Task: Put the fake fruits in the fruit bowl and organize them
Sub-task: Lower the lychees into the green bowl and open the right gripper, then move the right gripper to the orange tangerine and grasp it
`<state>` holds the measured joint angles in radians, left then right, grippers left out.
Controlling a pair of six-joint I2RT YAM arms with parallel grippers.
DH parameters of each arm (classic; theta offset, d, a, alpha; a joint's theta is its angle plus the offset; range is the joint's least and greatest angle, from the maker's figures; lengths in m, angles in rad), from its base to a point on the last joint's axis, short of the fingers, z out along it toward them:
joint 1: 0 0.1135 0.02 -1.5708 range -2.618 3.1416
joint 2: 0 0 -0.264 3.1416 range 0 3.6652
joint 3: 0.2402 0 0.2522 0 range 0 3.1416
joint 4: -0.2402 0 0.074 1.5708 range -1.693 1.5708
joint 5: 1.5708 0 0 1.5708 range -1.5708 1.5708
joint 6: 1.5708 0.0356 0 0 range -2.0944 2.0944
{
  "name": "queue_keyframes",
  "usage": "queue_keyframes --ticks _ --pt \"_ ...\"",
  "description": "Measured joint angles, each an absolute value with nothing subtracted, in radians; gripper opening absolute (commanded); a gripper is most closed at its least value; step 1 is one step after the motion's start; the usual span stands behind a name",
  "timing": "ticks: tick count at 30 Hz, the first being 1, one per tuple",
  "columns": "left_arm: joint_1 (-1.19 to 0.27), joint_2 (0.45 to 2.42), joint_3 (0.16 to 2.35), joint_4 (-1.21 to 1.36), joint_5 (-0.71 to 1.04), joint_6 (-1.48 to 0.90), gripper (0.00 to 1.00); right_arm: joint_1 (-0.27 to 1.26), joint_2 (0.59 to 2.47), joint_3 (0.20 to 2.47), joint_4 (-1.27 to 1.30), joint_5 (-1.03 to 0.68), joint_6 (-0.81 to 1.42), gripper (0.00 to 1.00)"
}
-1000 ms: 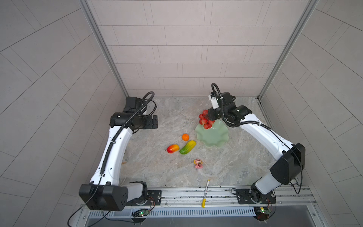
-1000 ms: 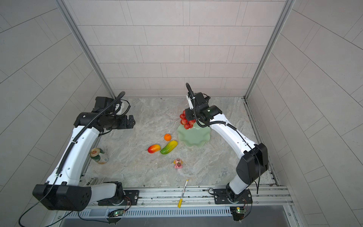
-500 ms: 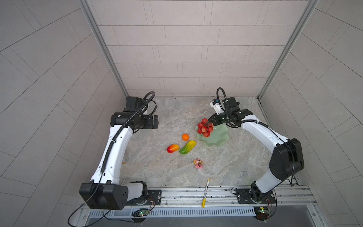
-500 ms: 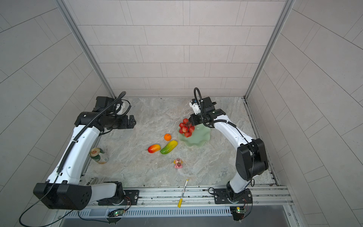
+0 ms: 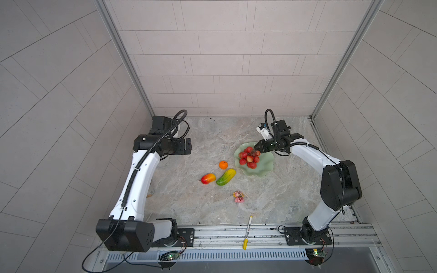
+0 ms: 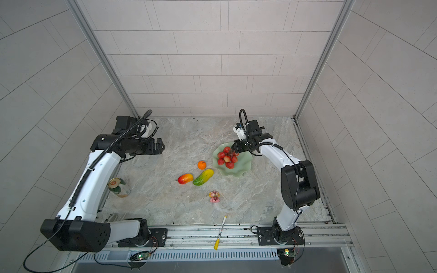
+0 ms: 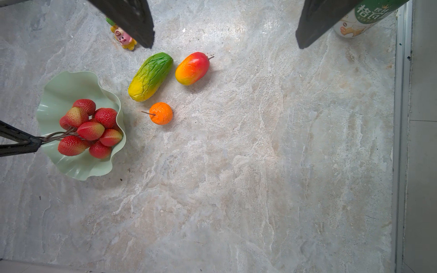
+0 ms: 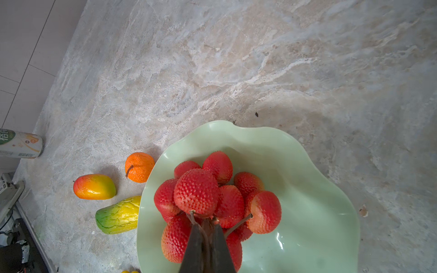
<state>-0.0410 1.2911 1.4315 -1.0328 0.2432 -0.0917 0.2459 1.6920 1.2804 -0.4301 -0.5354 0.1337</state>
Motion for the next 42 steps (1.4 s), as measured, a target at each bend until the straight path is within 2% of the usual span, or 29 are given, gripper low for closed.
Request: queue_keyframes --ticks 5,13,14,18,20,29,32,33,38,42 --pt "-0.041 1.295 1.431 -1.029 0.252 -0.091 1.0 0.239 1.726 1.281 -0.43 -0.509 0.133 0.04" --pt "-0.041 1.296 1.431 -1.028 0.265 -0.086 1.0 0.222 1.762 1.284 -0.437 -0.478 0.146 0.2" --pt "-0.041 1.296 1.431 -1.027 0.266 -0.085 1.0 0.222 1.762 1.289 -0.439 -0.475 0.146 0.25" --pt "-0.041 1.296 1.431 -1.026 0.268 -0.084 1.0 0.222 1.761 1.316 -0.451 -0.463 0.143 0.56" --pt "-0.041 1.296 1.43 -1.026 0.269 -0.084 1.0 0.222 1.76 1.324 -0.455 -0.459 0.141 0.66" --pt "-0.041 1.296 1.43 -1.025 0.274 -0.084 1.0 0.222 1.676 1.34 -0.506 -0.422 0.131 0.8" --pt "-0.041 1.296 1.43 -1.025 0.274 -0.084 1.0 0.222 1.61 1.343 -0.535 -0.409 0.121 0.9" --pt "-0.041 1.296 1.43 -1.025 0.274 -0.084 1.0 0.222 1.583 1.343 -0.546 -0.407 0.115 0.99" --pt "-0.041 1.296 1.43 -1.025 0.273 -0.084 1.0 0.247 1.464 1.346 -0.596 -0.386 0.097 0.99" --pt "-0.041 1.296 1.43 -1.025 0.273 -0.084 1.0 0.349 1.43 1.367 -0.632 -0.335 0.076 1.0"
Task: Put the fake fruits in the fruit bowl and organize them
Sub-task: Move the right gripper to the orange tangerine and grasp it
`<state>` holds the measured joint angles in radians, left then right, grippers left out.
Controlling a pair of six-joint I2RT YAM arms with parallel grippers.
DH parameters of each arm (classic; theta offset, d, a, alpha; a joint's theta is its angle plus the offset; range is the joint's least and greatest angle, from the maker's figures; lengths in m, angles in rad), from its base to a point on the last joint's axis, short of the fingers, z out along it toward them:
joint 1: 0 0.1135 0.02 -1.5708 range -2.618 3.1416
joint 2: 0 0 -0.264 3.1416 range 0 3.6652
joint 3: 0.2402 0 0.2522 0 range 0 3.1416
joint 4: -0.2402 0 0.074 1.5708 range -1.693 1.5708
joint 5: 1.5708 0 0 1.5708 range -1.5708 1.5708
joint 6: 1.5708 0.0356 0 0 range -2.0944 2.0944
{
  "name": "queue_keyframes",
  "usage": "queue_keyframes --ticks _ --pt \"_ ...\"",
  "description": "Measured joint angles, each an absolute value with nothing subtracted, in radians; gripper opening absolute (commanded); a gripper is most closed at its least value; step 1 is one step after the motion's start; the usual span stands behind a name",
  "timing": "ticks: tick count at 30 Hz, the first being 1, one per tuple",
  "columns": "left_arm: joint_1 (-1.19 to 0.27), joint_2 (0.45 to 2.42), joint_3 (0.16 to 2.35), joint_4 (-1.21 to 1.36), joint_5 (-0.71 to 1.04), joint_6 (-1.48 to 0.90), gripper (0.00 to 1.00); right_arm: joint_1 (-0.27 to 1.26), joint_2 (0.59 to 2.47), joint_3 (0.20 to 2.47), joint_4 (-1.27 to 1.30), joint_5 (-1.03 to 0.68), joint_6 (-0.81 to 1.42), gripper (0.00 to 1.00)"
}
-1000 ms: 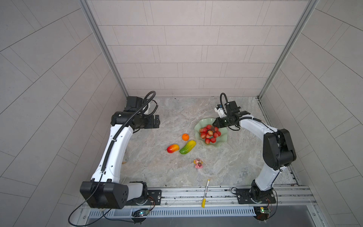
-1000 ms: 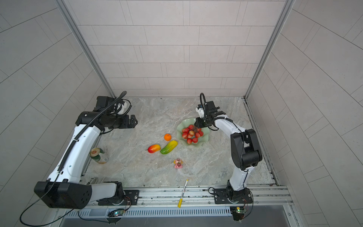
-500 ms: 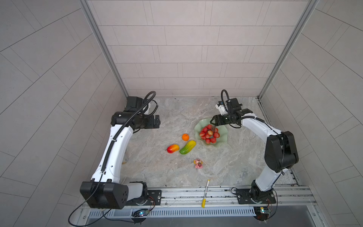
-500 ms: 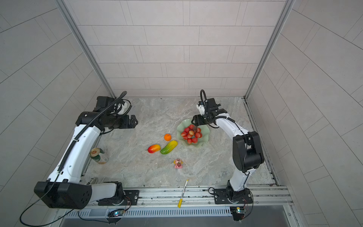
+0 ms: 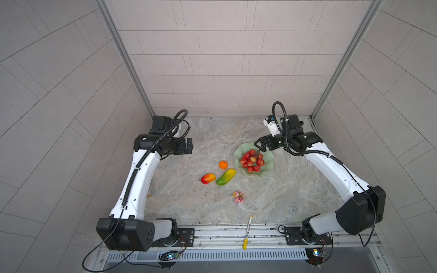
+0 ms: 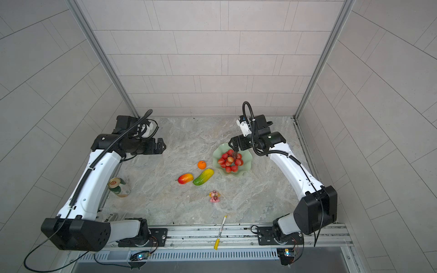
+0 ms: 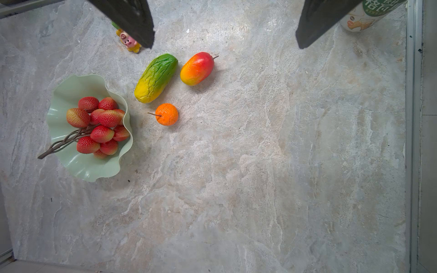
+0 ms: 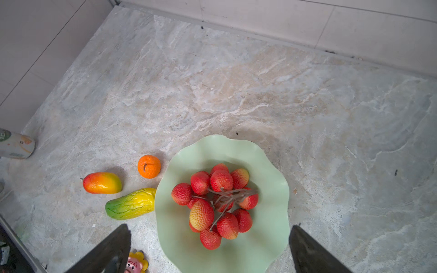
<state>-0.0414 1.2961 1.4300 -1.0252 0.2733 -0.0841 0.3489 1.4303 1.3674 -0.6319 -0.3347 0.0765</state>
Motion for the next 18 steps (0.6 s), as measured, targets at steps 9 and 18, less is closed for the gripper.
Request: queue_keyframes --ticks 9,18 --pt "-0.041 1.296 1.426 -1.024 0.273 -0.084 1.0 0.626 1.563 1.464 -0.62 -0.243 0.065 1.0" --pt "-0.041 1.292 1.414 -1.023 0.267 -0.084 1.0 0.706 1.891 1.645 -0.611 -0.227 0.088 0.99"
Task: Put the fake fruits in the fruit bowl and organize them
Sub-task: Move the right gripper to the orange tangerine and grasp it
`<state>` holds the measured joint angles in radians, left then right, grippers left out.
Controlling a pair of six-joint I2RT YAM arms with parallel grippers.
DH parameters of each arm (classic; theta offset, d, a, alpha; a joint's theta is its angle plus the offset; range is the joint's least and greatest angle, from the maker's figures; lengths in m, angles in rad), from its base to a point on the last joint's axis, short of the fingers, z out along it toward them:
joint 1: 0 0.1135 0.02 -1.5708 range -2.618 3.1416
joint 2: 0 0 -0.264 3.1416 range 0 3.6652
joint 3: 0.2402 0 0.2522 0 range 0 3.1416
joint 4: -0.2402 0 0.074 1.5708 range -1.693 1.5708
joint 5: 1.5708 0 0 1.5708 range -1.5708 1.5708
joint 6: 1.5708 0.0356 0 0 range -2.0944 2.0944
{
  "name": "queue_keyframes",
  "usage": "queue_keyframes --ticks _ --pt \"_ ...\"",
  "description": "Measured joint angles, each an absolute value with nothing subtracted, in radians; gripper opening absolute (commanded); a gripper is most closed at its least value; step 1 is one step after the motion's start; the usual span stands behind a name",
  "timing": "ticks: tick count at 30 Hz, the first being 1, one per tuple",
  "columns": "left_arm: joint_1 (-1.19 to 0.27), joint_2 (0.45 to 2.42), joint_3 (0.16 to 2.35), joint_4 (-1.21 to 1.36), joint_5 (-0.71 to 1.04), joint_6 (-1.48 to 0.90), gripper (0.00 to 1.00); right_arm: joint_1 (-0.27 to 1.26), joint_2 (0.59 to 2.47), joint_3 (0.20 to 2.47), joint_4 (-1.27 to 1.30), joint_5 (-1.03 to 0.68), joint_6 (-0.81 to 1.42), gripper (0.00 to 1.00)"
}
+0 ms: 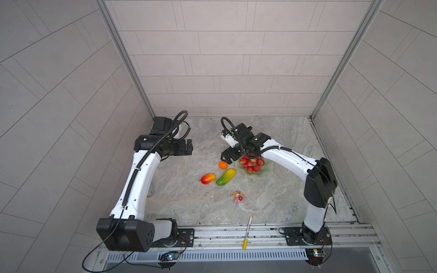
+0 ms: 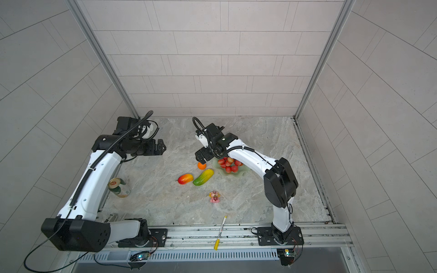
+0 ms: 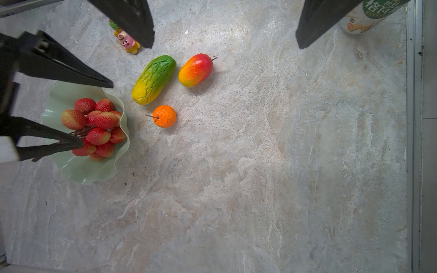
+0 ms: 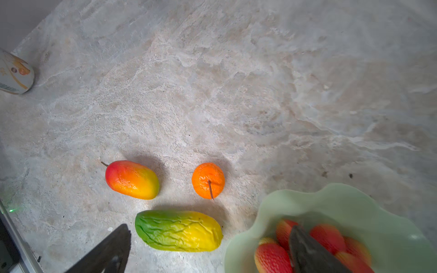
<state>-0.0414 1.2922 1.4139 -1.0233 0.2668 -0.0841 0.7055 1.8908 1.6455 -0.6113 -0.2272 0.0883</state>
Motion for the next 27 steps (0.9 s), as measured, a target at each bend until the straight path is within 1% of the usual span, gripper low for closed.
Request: queue_keyframes --ticks 5,14,20,22,25,27 --pt "-0.041 1.291 1.414 -1.023 0.26 -0.084 1.0 0.744 1.999 1.726 -0.622 -0.221 0.092 0.98" --pt "-0.041 1.291 1.414 -1.025 0.204 -0.084 1.0 0.779 2.099 1.795 -0.667 -0.17 0.096 0.95" --pt "-0.062 1.293 1.415 -1.04 0.129 -0.076 1.0 0.784 2.171 1.836 -0.709 -0.133 0.105 0.93" --pt "-0.068 1.295 1.415 -1.047 0.115 -0.073 1.0 0.783 2.188 1.842 -0.713 -0.126 0.109 0.88" --pt "-0.073 1.297 1.415 -1.05 0.104 -0.07 1.0 0.784 2.207 1.85 -0.716 -0.125 0.113 0.76" --pt "-0.075 1.297 1.415 -1.052 0.102 -0.07 1.0 0.783 2.218 1.856 -0.717 -0.123 0.118 0.72"
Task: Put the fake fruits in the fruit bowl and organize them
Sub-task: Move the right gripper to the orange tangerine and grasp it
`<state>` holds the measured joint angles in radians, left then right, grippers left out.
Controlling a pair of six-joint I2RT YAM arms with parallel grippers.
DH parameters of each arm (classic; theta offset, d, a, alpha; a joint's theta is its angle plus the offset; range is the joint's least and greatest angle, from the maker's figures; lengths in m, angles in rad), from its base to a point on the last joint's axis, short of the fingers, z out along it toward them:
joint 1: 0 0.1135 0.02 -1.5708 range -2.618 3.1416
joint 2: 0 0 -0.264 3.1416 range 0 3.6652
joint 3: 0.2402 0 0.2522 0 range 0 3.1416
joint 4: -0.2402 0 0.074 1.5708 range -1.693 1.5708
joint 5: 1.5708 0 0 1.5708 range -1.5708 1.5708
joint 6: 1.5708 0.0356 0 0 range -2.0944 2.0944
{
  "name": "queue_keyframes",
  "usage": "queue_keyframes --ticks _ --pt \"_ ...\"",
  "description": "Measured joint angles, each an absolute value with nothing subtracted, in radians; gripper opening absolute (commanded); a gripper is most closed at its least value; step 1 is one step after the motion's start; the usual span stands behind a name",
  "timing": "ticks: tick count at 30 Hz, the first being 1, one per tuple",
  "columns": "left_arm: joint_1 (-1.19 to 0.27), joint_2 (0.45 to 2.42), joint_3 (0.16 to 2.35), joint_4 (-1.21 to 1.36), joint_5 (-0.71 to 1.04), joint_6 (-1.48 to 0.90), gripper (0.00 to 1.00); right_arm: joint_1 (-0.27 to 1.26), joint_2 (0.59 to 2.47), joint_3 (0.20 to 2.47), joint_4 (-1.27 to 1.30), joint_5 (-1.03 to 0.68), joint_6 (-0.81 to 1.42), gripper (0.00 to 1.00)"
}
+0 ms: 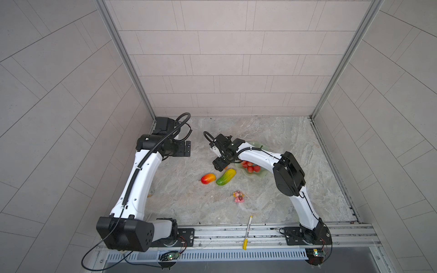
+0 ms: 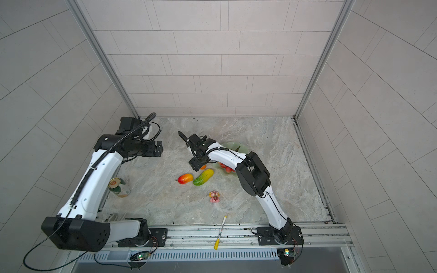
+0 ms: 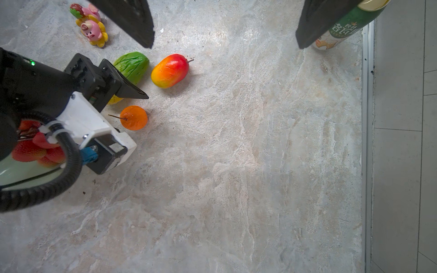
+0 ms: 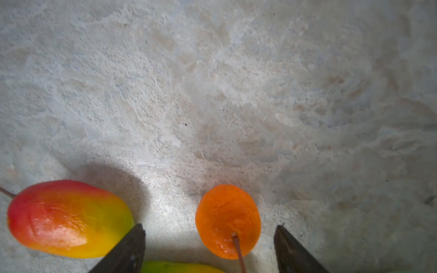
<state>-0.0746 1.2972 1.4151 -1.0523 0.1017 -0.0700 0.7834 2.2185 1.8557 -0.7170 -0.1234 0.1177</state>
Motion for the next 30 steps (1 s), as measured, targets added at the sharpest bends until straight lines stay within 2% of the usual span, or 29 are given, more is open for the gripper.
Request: queue_keyframes --ticks 8,12,18,21,30 --pt "-0.075 1.298 1.415 -1.053 0.1 -0.07 1.0 0.778 2.234 1.864 -0.726 -0.115 0.13 0.7" --pt "-0.075 1.298 1.415 -1.053 0.1 -0.07 1.0 0.775 2.244 1.864 -0.726 -0.112 0.132 0.63" --pt "-0.075 1.298 1.415 -1.053 0.1 -0.07 1.0 0.771 2.273 1.864 -0.724 -0.116 0.139 0.59" --pt "-0.075 1.298 1.415 -1.053 0.1 -0.07 1.0 0.771 2.28 1.864 -0.723 -0.121 0.136 0.44" --pt "-0.075 1.298 1.415 -1.053 0.102 -0.07 1.0 0.769 2.28 1.87 -0.723 -0.131 0.151 0.37"
